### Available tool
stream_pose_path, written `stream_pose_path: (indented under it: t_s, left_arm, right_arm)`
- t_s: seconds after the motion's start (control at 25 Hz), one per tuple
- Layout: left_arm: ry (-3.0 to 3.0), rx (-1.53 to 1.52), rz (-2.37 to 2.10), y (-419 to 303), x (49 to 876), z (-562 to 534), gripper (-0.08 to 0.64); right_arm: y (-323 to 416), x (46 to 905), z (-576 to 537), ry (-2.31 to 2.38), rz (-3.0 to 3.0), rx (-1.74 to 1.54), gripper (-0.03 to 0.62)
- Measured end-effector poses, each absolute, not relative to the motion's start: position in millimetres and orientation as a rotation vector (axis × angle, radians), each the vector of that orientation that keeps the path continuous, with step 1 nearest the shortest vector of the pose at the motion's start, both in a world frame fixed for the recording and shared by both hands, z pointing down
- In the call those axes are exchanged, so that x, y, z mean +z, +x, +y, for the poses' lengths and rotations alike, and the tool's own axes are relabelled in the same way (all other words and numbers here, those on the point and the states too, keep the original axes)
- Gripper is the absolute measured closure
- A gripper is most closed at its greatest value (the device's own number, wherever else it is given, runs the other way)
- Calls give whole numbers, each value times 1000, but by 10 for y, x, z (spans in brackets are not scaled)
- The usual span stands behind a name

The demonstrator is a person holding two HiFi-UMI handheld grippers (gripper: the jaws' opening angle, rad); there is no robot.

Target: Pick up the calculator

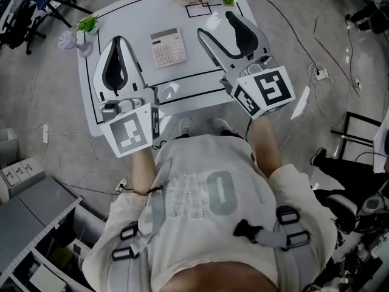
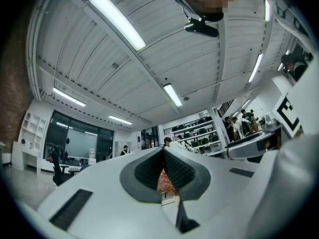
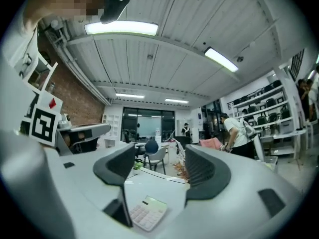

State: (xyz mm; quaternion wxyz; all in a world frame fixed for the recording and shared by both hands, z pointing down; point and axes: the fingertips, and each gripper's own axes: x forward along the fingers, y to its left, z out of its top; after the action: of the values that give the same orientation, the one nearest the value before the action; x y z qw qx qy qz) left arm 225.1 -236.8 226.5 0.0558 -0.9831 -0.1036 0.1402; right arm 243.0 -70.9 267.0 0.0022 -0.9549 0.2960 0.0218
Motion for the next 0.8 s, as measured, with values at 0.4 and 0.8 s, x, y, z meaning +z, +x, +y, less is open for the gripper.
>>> stream_pose_path:
  t_s: [0.4, 0.8]
  left_arm:
    - [-2997, 374, -330, 2532, 2346, -2446, 540]
    - [-2980, 152, -356, 3034, 3148, -2641, 540]
  right_arm:
    - [3024, 2855, -1130, -2651, 1431, -301, 204]
    - [3819, 4251, -1611, -2394, 1616, -831, 256]
